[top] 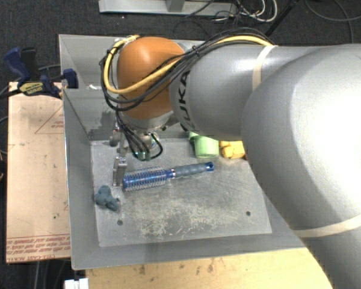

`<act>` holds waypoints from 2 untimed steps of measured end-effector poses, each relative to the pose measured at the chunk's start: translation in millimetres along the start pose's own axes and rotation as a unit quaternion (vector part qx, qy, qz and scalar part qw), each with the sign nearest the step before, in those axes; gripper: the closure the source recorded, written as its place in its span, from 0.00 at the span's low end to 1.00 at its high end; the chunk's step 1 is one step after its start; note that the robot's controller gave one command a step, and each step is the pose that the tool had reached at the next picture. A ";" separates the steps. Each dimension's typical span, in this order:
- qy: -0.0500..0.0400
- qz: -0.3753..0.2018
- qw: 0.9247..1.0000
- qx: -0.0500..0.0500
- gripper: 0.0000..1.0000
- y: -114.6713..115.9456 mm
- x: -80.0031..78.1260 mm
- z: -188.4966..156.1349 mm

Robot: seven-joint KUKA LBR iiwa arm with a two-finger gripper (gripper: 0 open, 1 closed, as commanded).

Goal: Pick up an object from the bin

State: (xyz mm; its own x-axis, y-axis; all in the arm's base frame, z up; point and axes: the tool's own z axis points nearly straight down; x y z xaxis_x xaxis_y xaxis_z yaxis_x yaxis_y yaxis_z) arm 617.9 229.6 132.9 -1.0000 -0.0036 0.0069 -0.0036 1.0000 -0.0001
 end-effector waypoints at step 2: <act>-0.003 0.039 0.999 0.000 0.00 -62.3 33.5 50.6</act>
Offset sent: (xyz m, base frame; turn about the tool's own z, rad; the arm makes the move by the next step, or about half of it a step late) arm -0.0360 -0.0235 -0.0504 -0.0505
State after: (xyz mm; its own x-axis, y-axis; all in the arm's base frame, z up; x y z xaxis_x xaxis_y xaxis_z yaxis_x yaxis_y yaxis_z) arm 584.3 167.2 82.6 -0.9972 0.0747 0.0002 0.0747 0.9972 -0.0004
